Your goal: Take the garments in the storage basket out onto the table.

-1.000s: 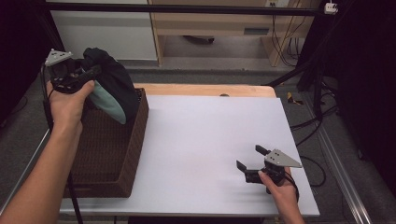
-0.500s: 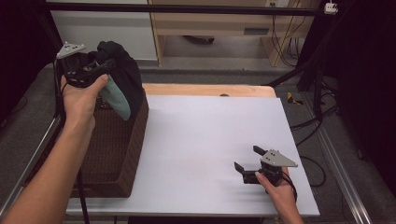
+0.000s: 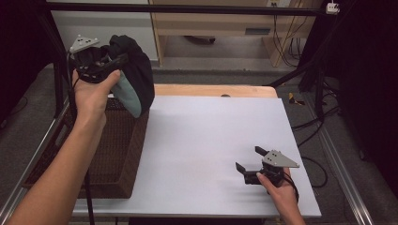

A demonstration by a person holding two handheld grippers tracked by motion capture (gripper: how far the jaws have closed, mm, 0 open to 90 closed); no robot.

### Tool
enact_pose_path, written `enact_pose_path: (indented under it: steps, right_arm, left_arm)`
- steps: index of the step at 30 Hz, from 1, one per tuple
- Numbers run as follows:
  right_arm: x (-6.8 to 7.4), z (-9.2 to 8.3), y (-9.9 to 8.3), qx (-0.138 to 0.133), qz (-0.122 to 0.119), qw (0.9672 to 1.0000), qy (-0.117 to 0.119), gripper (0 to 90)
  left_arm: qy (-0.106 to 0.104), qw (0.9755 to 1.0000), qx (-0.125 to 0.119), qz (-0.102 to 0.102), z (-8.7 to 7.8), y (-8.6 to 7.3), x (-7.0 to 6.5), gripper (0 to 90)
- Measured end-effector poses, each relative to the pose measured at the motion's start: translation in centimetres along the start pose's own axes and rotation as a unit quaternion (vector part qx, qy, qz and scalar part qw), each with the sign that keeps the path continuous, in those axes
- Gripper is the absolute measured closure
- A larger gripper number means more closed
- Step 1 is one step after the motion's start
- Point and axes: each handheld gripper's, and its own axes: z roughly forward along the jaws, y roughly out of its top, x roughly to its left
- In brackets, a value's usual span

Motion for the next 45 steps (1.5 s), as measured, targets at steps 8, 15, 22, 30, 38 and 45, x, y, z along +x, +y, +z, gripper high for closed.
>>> enact_pose_path:
  steps: [8, 15, 22, 30, 38, 45]
  right_arm:
    - [0.0, 0.0, 0.0, -0.003, 0.000, 1.0000, 0.000, 3.1]
    - [0.0, -0.1, 0.0, -0.003, 0.000, 1.0000, 0.000, 3.1]
    - [0.0, -0.1, 0.0, -0.003, -0.002, 1.0000, 0.001, 3.1]
    - [0.0, -0.1, 0.0, -0.002, -0.001, 1.0000, 0.000, 3.1]
    - [-0.1, -0.1, 0.0, 0.000, -0.001, 1.0000, 0.001, 3.0]
    - [-0.1, -0.1, 0.0, 0.000, 0.001, 1.0000, 0.001, 3.0]
  left_arm:
    - [-0.019, 0.9998, 0.003, 0.003, 0.9, 0.2, -2.0, 77.5]
    - [-0.032, 0.9994, 0.006, 0.013, 1.9, 0.2, -3.9, 77.5]
    - [-0.039, 0.9991, 0.014, 0.013, 2.8, -0.1, -4.7, 77.4]
    - [-0.047, 0.9984, 0.023, 0.023, 3.4, -0.5, -5.7, 77.4]
    - [-0.052, 0.9977, 0.032, 0.031, 4.2, -1.1, -6.6, 77.3]
    - [-0.061, 0.9964, 0.046, 0.037, 5.3, -2.4, -7.5, 77.2]
